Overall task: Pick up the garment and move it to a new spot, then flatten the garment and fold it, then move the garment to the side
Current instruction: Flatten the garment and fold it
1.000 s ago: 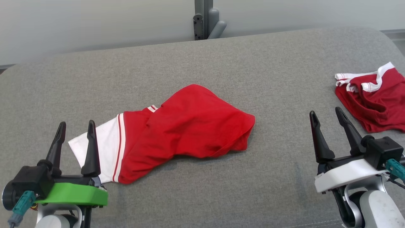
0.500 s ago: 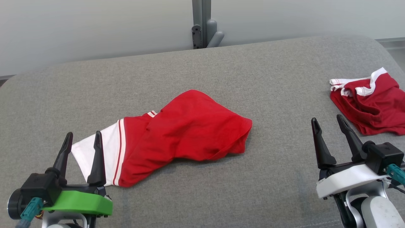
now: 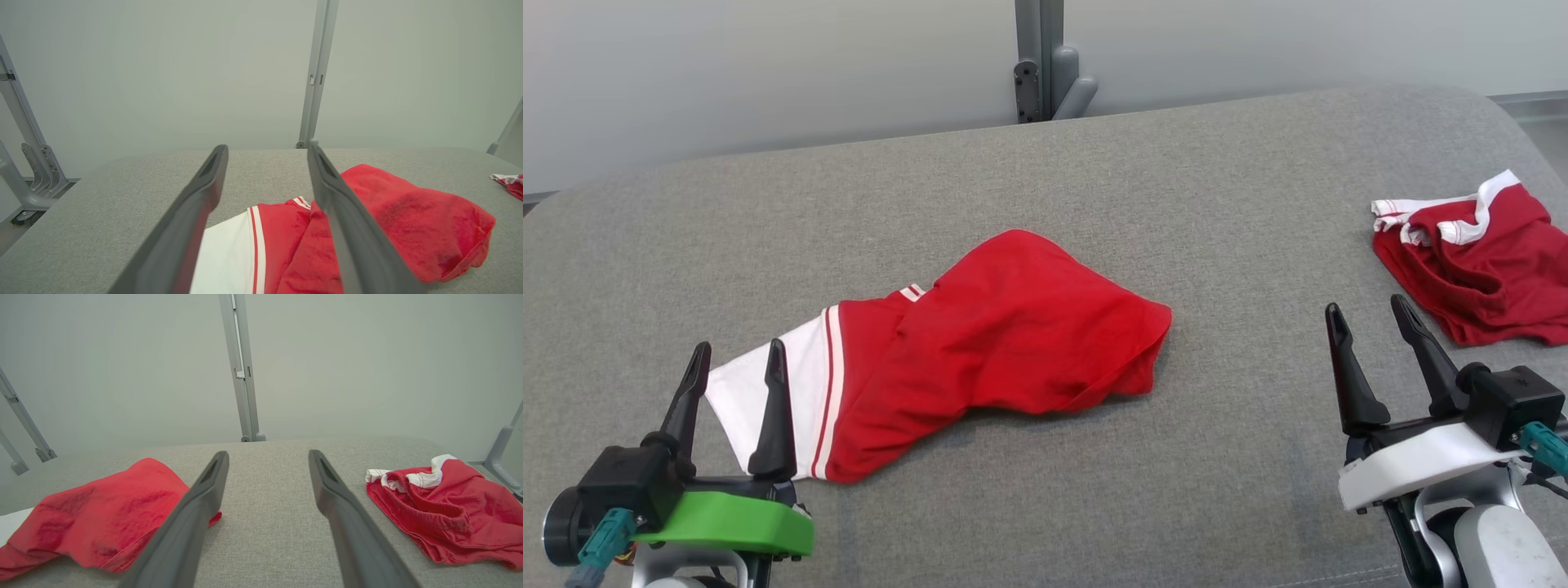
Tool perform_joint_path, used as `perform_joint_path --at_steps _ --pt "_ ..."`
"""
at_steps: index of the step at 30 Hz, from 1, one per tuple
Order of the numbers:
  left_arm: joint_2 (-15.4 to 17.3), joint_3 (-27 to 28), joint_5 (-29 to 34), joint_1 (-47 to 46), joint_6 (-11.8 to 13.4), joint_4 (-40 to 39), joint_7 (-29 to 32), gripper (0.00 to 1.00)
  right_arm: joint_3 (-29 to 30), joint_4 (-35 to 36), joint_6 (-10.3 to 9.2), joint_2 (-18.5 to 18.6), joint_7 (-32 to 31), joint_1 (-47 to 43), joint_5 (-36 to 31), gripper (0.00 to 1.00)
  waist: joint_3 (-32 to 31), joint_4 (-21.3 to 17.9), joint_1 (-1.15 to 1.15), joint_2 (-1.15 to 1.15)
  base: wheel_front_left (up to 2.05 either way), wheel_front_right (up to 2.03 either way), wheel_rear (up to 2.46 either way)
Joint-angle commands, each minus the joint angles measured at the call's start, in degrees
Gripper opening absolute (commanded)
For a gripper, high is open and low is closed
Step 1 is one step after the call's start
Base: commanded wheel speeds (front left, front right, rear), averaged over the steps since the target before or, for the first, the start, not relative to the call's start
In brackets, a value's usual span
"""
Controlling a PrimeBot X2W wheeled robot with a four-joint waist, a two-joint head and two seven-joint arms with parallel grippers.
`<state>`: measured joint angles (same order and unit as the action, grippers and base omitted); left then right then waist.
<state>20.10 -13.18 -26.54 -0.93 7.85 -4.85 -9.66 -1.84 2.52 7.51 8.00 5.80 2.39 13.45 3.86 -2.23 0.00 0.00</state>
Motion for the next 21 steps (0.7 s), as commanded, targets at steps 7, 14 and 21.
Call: perform_joint_path --at_steps 7,14,21 --pt "0.39 -0.2 -0.25 -0.87 0.38 0.13 0.09 1.0 -0.12 -0.3 -0.04 -0.12 0.23 0.38 0.23 1.0 0.19 0.25 0.0 0.0 0.0 0.0 0.0" --pt "0.62 -0.4 -0.2 -2.26 0.24 -0.38 0.13 1.0 -3.86 -1.77 -0.04 -0.43 -0.26 1.97 1.18 1.0 1.82 1.14 0.0 0.0 0.0 0.0 0.0" --pt "0.06 -0.91 0.06 -4.92 -0.29 -0.8 -0.67 1.0 -15.09 -7.66 -0.04 -1.11 -0.54 5.66 3.62 1.0 5.79 3.62 0.0 0.0 0.0 0.0 0.0"
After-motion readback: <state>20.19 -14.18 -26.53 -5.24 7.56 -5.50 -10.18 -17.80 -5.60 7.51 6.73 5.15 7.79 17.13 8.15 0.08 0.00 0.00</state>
